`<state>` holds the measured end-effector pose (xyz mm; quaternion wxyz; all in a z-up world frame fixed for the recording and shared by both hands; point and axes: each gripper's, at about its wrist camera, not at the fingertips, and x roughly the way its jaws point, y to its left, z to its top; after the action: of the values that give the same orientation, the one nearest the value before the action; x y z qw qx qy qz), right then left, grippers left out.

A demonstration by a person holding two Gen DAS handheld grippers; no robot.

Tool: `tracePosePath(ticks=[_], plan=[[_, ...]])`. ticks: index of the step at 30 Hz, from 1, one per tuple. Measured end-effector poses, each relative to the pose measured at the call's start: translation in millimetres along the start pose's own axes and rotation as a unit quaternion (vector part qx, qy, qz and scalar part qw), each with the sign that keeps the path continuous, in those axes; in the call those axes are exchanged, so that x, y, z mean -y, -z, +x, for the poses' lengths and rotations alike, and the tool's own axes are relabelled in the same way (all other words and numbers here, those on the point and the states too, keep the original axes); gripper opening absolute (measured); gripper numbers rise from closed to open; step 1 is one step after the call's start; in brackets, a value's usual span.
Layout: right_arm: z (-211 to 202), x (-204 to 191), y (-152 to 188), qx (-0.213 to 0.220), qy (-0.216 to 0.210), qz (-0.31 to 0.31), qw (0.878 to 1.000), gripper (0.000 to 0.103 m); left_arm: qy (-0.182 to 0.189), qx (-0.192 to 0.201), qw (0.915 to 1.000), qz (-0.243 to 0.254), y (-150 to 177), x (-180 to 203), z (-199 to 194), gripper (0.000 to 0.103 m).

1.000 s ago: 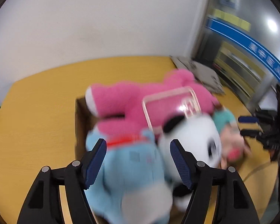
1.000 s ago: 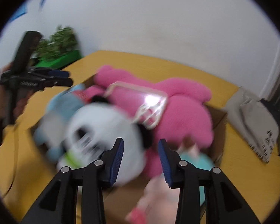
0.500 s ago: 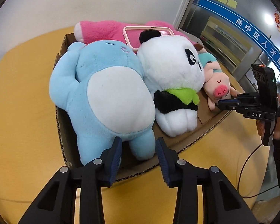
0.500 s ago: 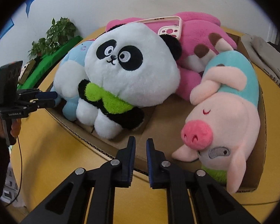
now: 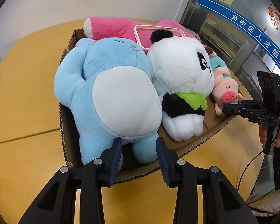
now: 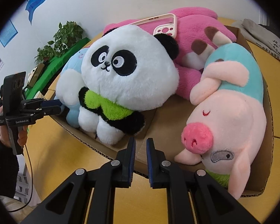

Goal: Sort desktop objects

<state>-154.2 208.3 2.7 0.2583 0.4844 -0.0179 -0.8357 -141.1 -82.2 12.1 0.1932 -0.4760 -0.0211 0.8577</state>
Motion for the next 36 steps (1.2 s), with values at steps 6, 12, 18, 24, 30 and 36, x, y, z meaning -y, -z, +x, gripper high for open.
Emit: tracePosePath(ticks=[6,12,18,24,30,36], plan=[[-34,-16,-1,0.079,0.080,-0.025,0.993,0.073,-0.037,0.070,0.9968,-0.010,-6,18,-39,0.083],[-87,-34,11,0.189,0.134,-0.032,0.972,0.089,-0.083,0.182,0.9787,-0.045,-8,62,-97,0.103],[-100,-51,31,0.208,0.140,-0.029,0.968,0.089,-0.143,0.212,0.9630,-0.083,19,98,-102,0.103],[-111,-60,47,0.215,0.153,-0.027,0.964,0.089,-0.156,0.199,0.9645,-0.074,39,110,-97,0.103],[-111,-60,51,0.222,0.164,-0.014,0.961,0.089,-0.173,0.190,0.9633,-0.080,43,107,-93,0.103],[-103,-65,50,0.213,0.165,-0.021,0.963,0.089,-0.177,0.185,0.9634,-0.078,43,101,-92,0.103]])
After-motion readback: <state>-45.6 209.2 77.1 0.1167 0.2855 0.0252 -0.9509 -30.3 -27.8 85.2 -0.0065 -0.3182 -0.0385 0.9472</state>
